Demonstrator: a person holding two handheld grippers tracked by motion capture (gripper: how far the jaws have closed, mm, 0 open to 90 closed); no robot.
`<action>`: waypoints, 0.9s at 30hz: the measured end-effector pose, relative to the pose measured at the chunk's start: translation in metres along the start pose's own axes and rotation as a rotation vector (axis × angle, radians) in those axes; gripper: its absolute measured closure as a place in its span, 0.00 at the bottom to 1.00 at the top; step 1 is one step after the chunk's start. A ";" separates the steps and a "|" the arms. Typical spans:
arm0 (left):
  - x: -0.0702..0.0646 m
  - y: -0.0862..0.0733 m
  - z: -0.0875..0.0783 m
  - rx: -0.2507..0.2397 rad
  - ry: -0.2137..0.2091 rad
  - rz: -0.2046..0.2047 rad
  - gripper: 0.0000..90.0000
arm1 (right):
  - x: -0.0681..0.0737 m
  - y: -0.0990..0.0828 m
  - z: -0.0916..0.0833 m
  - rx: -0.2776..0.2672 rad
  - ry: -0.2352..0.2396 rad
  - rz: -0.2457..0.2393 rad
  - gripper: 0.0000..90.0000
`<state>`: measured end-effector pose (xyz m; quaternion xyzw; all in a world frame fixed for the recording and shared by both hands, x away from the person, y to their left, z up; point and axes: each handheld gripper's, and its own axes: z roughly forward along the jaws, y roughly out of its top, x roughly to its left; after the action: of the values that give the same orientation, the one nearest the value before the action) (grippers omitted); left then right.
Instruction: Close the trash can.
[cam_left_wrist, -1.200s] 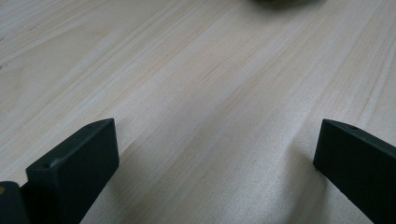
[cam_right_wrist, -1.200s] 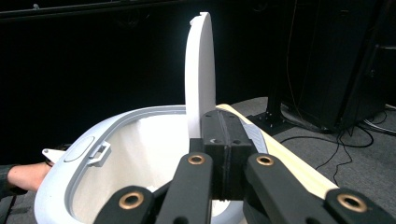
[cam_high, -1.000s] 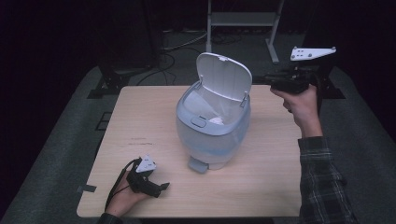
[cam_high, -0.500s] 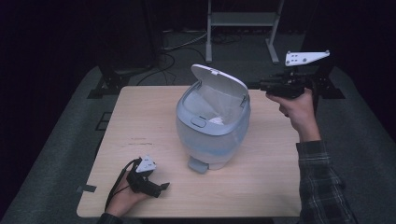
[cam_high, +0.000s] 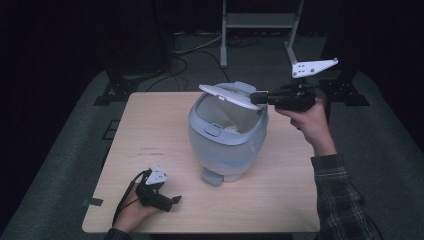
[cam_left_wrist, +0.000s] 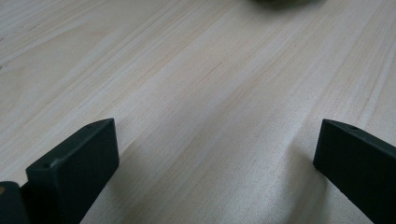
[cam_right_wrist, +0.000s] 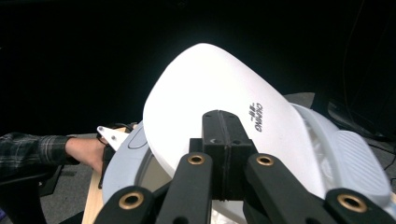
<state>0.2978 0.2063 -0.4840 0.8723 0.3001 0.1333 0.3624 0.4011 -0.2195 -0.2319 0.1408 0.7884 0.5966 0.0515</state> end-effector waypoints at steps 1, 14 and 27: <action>0.000 0.000 0.000 0.000 0.000 0.000 0.00 | 0.001 0.000 0.001 0.001 0.003 0.000 1.00; 0.000 0.000 0.000 0.001 0.000 0.000 0.00 | 0.008 0.001 0.022 0.038 0.037 -0.015 1.00; 0.000 0.000 0.000 0.000 0.000 0.000 0.00 | 0.018 0.003 0.047 0.105 0.056 -0.032 1.00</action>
<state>0.2977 0.2063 -0.4841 0.8722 0.3002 0.1334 0.3625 0.3966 -0.1700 -0.2410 0.1139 0.8219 0.5572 0.0315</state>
